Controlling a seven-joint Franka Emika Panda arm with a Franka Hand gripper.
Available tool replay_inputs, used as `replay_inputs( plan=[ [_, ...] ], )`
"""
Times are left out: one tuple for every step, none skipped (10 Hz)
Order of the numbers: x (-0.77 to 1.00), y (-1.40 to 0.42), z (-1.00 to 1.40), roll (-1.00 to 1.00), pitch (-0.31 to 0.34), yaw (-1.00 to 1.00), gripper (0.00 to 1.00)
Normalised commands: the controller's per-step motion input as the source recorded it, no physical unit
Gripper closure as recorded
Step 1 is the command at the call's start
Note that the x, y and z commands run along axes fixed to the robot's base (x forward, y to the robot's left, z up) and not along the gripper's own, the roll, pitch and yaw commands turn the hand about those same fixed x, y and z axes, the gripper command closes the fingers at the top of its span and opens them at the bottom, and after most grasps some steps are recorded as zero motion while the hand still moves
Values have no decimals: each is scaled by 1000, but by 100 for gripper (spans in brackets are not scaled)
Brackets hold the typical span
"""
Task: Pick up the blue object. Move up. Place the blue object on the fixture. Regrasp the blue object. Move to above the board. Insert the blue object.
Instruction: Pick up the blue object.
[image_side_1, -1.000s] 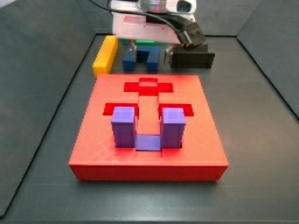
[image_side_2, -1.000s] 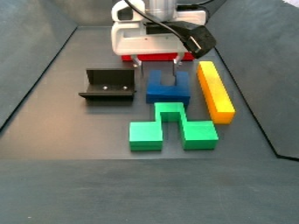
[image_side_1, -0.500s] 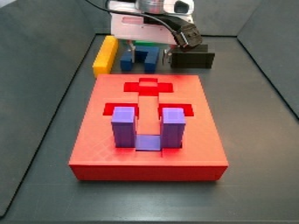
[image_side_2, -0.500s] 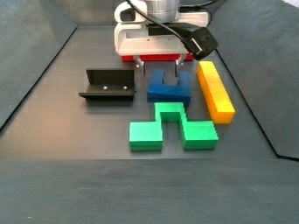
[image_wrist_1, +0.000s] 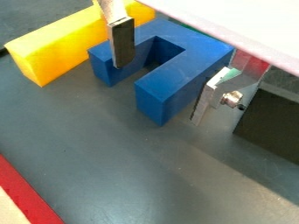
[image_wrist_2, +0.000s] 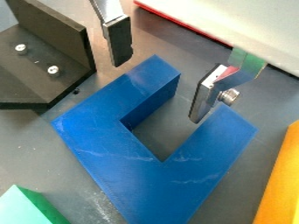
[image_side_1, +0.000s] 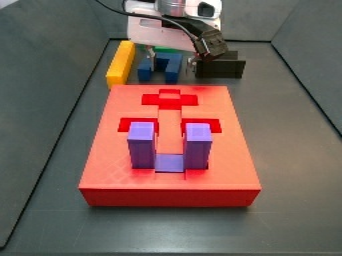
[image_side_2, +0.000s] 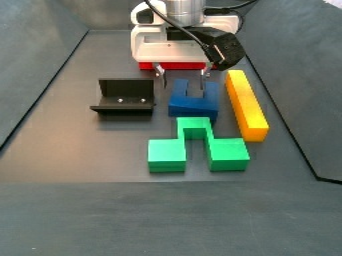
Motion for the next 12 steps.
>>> replay_inputs(
  plan=[
    [0,-31,-103,50,0,-160,0],
    [46,0,0,17,36,-80,0],
    [9,0,-31,1,0,-60,0],
    [0,-23,-166,24,0,-89,0],
    [0,-20,-229,36,0,-66,0],
    [0,-49,-309,74,-11,-57,0],
    [0,-9,-194,57,0,-43,0],
    [0,20,0,0,0,0,0],
    [0,71,0,-26,0,0,0],
    [0,0,0,-7,0,0,0],
    [0,9,0,-34,0,0,0],
    [0,0,0,0,0,0,0]
  ],
)
